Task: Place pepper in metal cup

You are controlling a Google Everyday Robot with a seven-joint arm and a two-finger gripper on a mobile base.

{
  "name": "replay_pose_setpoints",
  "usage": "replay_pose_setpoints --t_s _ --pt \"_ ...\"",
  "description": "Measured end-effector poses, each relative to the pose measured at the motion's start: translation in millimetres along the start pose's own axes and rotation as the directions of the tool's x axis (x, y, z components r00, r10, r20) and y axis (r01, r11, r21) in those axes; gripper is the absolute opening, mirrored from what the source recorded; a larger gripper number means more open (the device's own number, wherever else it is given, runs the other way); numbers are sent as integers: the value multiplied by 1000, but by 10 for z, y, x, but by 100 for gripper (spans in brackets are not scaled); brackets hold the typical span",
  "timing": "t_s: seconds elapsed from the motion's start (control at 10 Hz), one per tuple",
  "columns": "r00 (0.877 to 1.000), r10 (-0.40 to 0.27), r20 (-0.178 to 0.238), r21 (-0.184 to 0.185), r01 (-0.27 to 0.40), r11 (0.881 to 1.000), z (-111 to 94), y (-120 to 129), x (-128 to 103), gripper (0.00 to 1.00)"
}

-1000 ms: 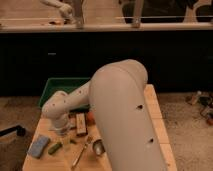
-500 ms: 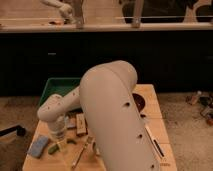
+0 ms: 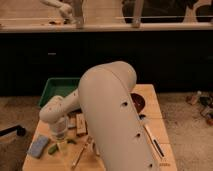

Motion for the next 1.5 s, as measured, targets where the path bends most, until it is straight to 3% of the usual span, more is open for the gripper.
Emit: replay_pose_setpoints --t_s 0.6,0.9,1.3,1.5 --pt "999 -33 -26 19 34 999 -67 29 -165 80" --pt "997 -67 -48 5 68 998 -22 29 -263 80" --pt "996 -85 -36 -34 84 996 103 -5 -279 80" --pt "996 -85 -29 -47 83 995 132 -17 -281 71"
